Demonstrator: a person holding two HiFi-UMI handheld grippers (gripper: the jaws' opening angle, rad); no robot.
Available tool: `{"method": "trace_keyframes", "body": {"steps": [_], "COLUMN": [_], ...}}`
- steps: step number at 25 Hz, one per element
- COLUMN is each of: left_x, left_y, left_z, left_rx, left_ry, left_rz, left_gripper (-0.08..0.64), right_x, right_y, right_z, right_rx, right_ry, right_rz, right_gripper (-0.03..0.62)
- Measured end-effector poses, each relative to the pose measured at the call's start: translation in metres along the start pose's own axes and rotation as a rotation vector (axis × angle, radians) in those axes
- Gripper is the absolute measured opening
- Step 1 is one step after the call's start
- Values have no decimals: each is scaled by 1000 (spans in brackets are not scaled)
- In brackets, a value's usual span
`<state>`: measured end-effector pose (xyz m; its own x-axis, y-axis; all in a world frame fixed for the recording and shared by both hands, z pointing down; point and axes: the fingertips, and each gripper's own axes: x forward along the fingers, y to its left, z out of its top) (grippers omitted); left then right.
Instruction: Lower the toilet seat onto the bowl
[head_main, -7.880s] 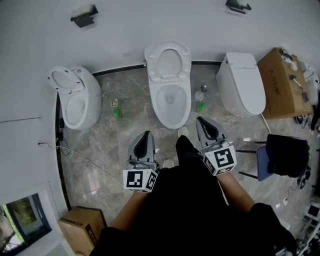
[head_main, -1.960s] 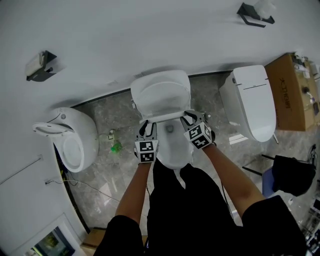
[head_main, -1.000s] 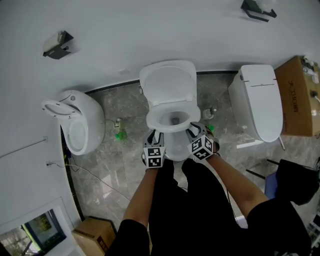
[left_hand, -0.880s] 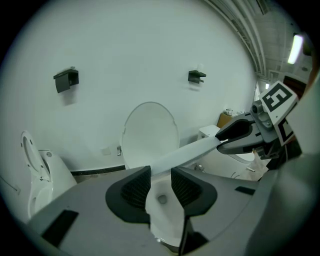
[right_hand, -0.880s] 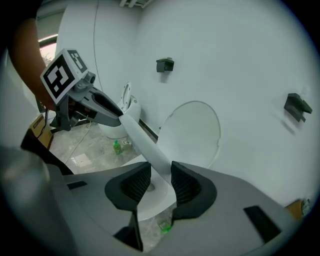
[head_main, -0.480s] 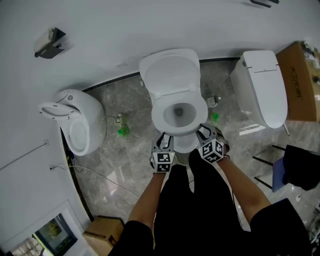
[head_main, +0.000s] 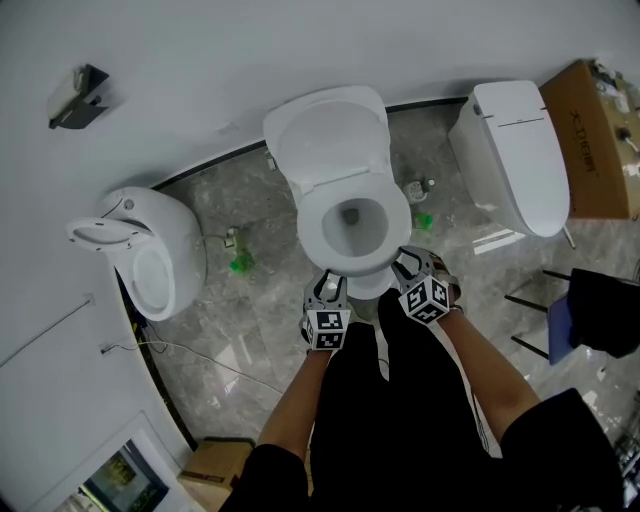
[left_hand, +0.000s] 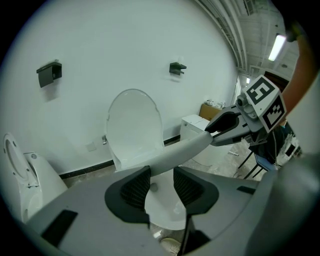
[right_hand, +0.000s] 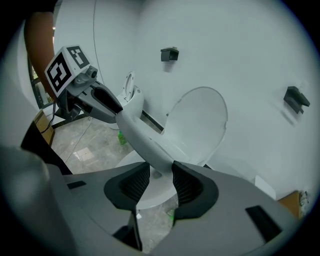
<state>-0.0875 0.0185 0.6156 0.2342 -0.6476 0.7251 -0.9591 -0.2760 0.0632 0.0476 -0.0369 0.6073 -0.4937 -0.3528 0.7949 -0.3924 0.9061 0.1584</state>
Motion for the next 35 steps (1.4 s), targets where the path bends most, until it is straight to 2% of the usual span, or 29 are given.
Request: {"method": "trace_keyframes", "body": {"steps": [4, 11, 27, 35], "left_x": [2, 2, 9, 8], "left_y": [2, -13, -20, -25], "left_z": [-4, -29, -60, -64], "left_rx": [5, 35, 23, 29], "left_ry": [-9, 47, 59, 44], "left_rz": [-13, -59, -67, -132], "left_gripper": [153, 156, 161, 164], "right_x": [3, 5, 18, 19], "right_y": [2, 19, 40, 43], "right_z": [-1, -23, -47, -54], "right_rx": [3, -24, -26, -13], "right_ry": [5, 52, 83, 151], "right_rz": [-4, 35, 37, 16], "right_gripper": [154, 156, 164, 164]}}
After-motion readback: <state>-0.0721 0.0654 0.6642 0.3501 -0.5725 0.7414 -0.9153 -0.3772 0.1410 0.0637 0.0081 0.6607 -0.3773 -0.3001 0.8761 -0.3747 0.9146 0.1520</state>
